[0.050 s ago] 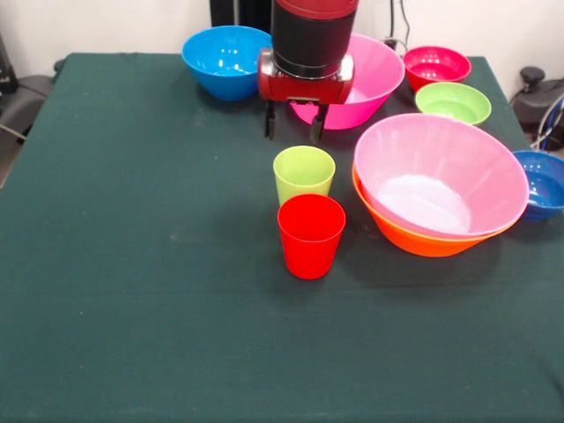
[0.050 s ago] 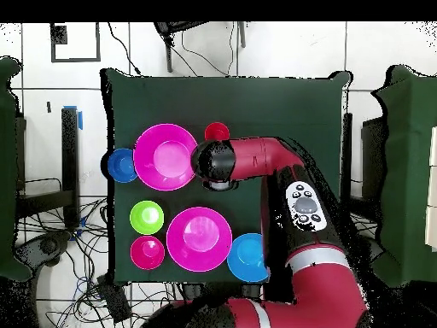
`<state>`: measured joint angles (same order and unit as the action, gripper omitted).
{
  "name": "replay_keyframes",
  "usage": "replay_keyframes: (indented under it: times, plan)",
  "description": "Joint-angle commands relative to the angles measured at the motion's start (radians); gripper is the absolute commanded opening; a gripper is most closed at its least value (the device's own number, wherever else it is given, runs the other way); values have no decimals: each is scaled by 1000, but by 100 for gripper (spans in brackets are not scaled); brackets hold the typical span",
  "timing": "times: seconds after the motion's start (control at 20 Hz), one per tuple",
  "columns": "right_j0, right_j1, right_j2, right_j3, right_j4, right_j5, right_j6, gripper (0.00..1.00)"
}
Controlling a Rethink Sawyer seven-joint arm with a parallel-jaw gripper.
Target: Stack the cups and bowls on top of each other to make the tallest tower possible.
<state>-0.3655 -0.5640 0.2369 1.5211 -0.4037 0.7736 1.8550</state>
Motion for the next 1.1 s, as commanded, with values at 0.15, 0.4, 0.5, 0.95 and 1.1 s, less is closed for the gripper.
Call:
replay_keyframes:
  times: [0.15, 0.4, 0.5, 0.95, 1.1]
  plan:
    - [-10, 63, 102, 43, -96, -62, -175, 100]
    - [-19, 67, 109, 42, -107, -63, -172, 100]
    - [-20, 66, 111, 42, -108, -61, -171, 100]
    - [-48, 60, 104, 69, -136, -77, -196, 100]
    - [-52, 70, 101, 64, -147, -81, -199, 100]
